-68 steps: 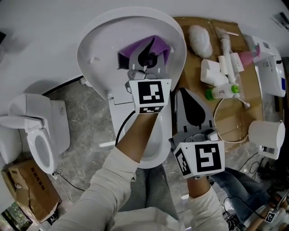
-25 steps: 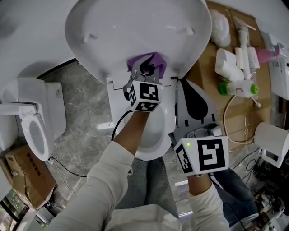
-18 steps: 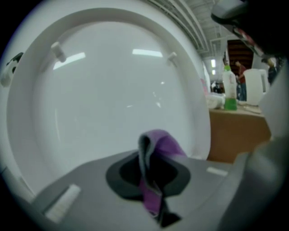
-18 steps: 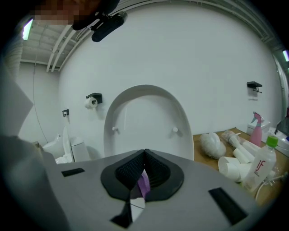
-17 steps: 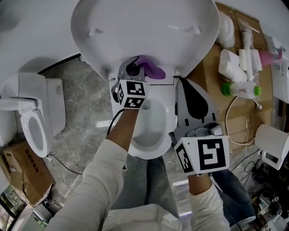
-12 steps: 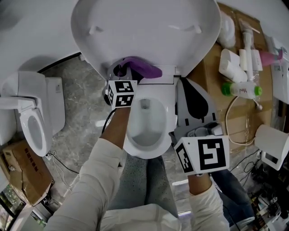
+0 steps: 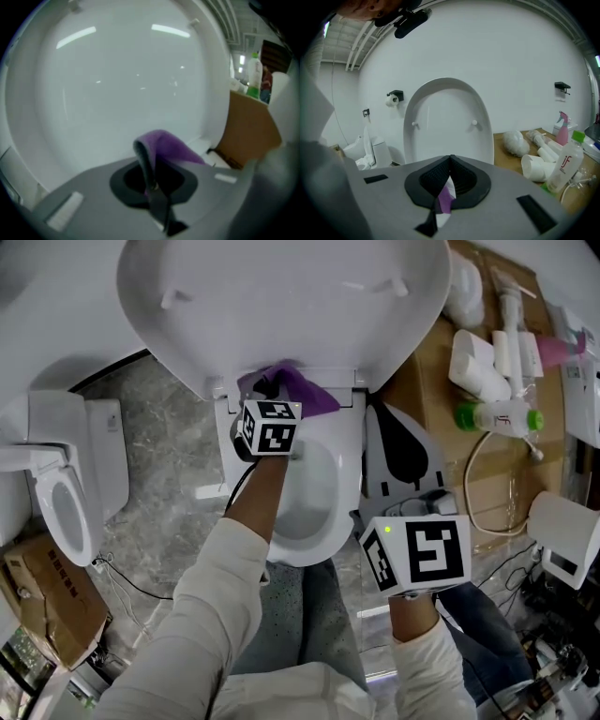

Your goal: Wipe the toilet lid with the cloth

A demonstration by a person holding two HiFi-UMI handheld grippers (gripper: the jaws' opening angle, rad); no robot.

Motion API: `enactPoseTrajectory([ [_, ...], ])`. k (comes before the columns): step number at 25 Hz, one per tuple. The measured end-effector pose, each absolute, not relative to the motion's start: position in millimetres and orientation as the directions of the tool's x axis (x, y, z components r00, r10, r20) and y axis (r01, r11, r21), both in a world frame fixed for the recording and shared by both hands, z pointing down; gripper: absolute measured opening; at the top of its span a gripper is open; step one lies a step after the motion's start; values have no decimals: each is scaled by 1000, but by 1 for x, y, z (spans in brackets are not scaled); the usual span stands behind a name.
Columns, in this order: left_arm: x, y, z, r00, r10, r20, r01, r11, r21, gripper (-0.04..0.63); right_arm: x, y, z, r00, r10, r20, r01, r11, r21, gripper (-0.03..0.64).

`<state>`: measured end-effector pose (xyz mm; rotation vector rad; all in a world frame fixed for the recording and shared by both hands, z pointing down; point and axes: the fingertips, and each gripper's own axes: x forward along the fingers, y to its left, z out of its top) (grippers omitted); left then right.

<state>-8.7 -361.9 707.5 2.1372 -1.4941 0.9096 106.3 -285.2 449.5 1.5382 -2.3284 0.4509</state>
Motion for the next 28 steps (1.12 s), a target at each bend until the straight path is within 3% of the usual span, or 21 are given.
enactPoseTrajectory([
  [8, 59, -334, 698, 389, -639, 664, -882, -466, 70, 17, 114, -283, 460, -364, -818, 445, -927, 365, -87, 14],
  [28, 34, -269, 571, 427, -755, 497, -895, -431, 113, 17, 98, -249, 466, -371, -796, 478, -924, 367, -105, 14],
])
